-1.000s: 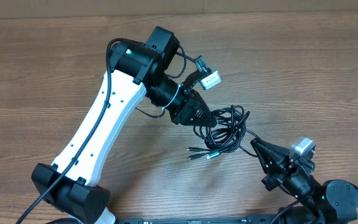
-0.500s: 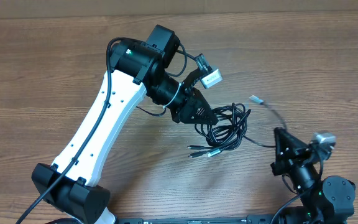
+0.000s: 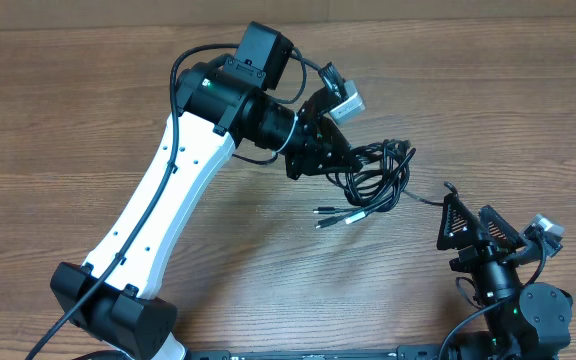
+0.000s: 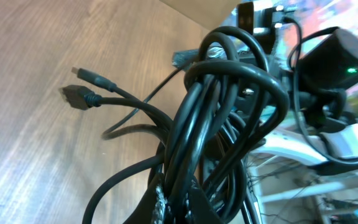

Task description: Untangle cables

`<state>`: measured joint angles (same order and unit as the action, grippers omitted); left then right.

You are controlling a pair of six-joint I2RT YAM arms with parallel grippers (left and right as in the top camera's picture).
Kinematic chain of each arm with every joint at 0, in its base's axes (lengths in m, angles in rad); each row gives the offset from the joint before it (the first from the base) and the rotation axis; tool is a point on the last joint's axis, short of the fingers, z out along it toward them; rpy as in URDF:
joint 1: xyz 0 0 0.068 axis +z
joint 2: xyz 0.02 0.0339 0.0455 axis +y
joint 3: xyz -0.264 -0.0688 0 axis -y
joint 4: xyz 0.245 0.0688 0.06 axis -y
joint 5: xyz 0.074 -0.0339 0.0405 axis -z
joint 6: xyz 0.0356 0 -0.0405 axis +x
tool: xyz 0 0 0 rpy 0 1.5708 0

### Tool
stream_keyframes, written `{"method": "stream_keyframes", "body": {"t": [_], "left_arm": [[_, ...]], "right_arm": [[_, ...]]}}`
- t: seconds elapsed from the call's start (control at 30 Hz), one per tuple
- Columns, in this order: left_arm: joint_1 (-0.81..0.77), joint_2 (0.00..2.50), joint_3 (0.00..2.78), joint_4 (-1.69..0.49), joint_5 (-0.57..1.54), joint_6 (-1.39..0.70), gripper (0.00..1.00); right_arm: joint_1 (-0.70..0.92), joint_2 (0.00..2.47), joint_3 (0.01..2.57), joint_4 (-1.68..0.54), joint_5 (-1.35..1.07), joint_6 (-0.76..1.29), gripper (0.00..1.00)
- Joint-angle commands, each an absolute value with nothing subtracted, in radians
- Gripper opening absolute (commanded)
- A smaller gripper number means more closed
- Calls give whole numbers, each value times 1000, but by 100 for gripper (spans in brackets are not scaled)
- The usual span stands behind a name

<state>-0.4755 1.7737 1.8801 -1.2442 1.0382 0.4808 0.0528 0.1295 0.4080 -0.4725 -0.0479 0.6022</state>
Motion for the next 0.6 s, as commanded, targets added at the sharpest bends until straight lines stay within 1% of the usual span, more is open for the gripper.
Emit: {"method": "stream_keyframes", "body": {"t": [0.0, 0.17, 0.37, 0.43, 0.57], "left_arm": [[-475, 1739, 1888, -1205, 970, 501, 7], [-506, 1739, 1888, -1163, 879, 501, 7], [-522, 1739, 1888, -1121, 873, 501, 6], [-532, 1739, 1888, -1119, 876, 501, 4], [-558, 1739, 1888, -1109, 888, 502, 4]], "right_arm": [[51, 131, 434, -430, -122, 620, 93], [51, 131, 434, -364, -224, 612, 93], [51, 131, 434, -324, -305, 543, 95], [51, 131, 434, -323, -321, 518, 96], [51, 131, 434, -326, -320, 518, 100]]}}
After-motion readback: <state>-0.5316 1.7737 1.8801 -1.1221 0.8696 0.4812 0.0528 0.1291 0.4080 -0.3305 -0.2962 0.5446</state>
